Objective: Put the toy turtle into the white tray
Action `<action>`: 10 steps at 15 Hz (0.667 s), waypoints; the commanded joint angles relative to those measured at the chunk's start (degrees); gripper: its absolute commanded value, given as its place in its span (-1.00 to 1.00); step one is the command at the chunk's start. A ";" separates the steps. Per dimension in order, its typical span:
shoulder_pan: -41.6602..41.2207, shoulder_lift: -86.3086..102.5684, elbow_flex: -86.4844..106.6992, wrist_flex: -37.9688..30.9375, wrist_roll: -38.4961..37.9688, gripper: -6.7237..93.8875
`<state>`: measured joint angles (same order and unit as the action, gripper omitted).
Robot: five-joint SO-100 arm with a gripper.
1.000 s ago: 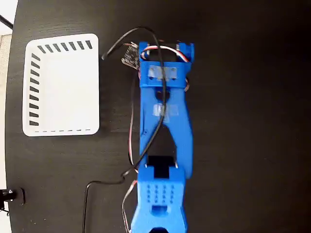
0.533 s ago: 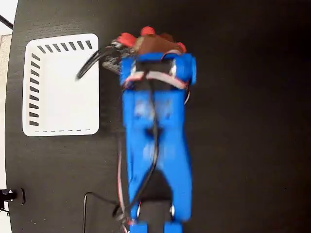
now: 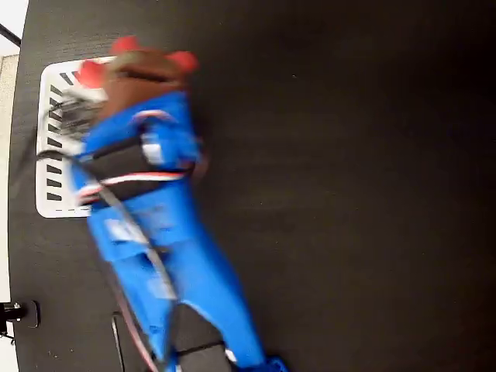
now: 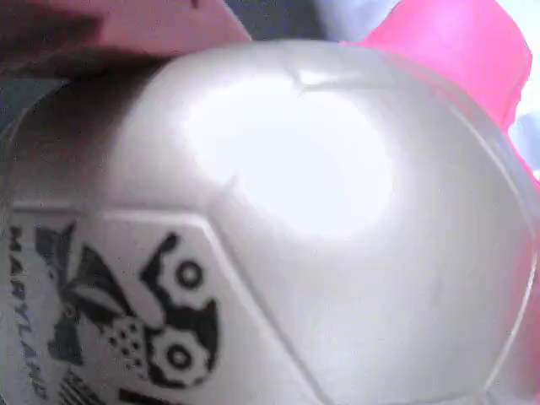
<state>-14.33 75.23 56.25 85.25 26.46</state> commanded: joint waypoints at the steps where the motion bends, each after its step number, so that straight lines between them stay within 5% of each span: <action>1: -4.13 1.05 -0.62 -2.46 2.29 -0.86; 10: -11.34 -5.71 -0.70 -1.85 4.57 -0.86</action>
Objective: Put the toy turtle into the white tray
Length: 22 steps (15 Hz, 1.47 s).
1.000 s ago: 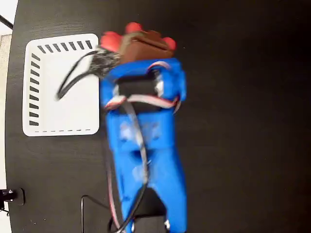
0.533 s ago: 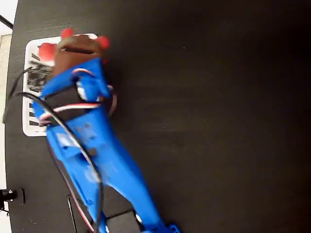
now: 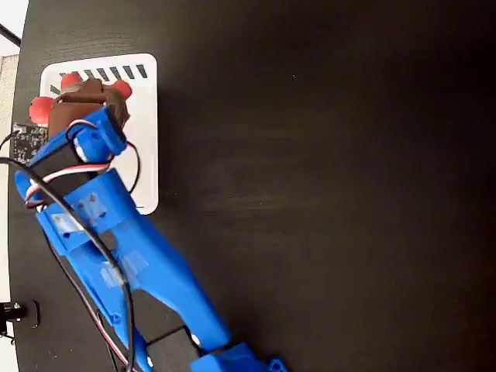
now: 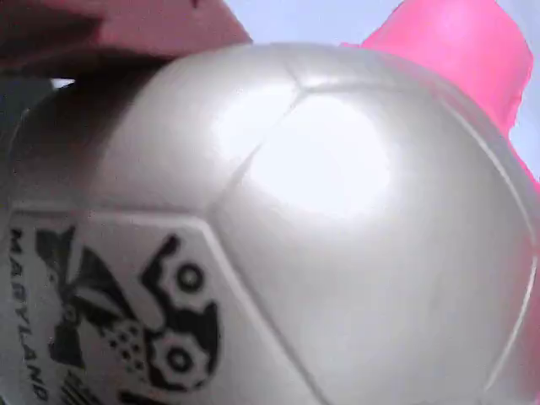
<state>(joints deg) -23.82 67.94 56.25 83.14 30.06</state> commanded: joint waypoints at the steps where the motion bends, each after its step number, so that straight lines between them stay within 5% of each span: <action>1: -2.29 0.35 -0.70 0.53 1.41 -0.86; 17: -2.55 -7.29 -0.62 -1.41 2.37 -0.86; 19: -2.90 -8.26 0.09 -1.58 2.37 -0.65; 22: -3.08 -8.35 0.62 -2.20 2.02 0.06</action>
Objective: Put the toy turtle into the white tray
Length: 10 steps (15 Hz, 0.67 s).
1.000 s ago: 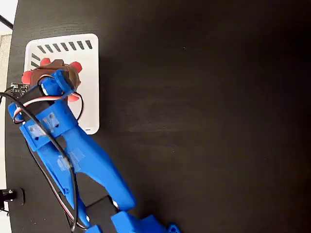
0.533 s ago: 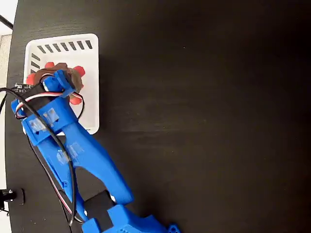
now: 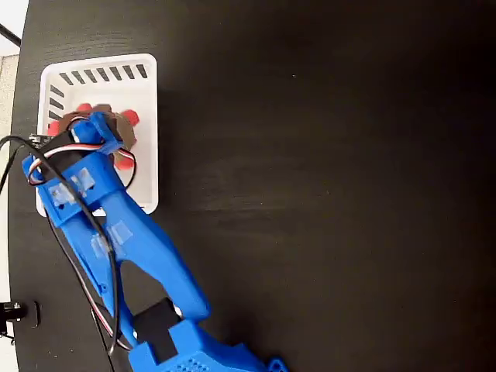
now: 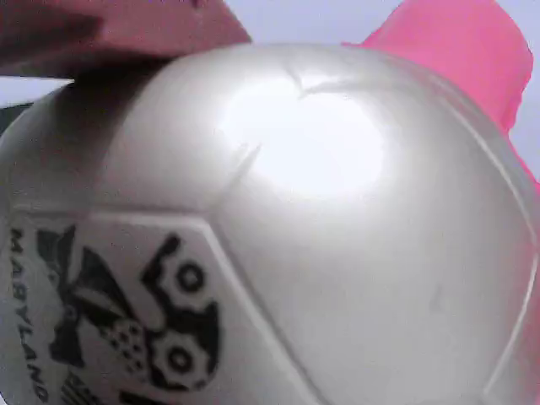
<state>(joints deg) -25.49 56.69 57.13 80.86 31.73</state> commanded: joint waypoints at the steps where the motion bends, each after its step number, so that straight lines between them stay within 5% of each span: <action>1: -1.58 2.90 -0.26 0.26 0.09 0.22; 2: -1.93 2.90 -0.09 0.35 -0.62 0.37; 9: -2.29 2.64 1.32 -0.53 -0.97 0.36; 10: -2.29 3.16 0.26 0.44 -1.49 0.23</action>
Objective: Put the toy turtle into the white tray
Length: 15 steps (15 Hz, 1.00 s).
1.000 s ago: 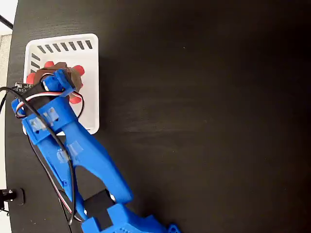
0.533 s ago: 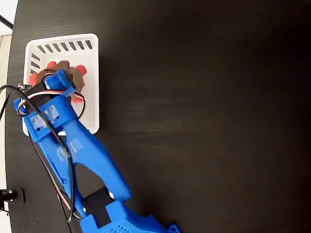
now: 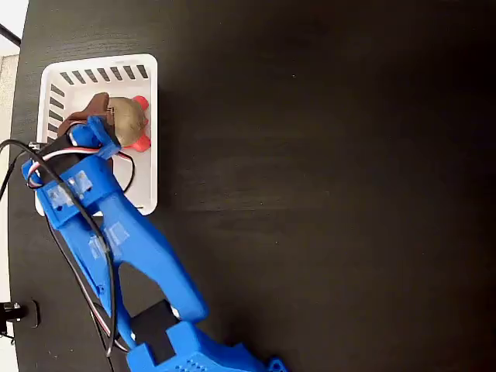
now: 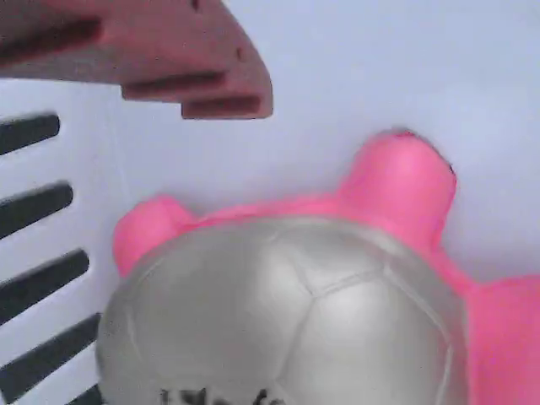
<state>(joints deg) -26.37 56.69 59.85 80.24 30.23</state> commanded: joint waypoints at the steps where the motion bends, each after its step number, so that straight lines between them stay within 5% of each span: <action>1: -1.41 4.04 -4.04 2.55 -1.67 -0.07; 2: -1.32 5.10 -5.62 4.04 -2.72 -0.68; 3: -1.05 6.68 -6.15 4.66 -3.60 -0.86; 7: 1.76 17.67 -0.18 2.72 -8.26 -0.86; 15: 18.37 68.47 47.72 -21.62 -26.19 -0.86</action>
<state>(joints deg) -9.58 111.09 99.84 61.96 5.80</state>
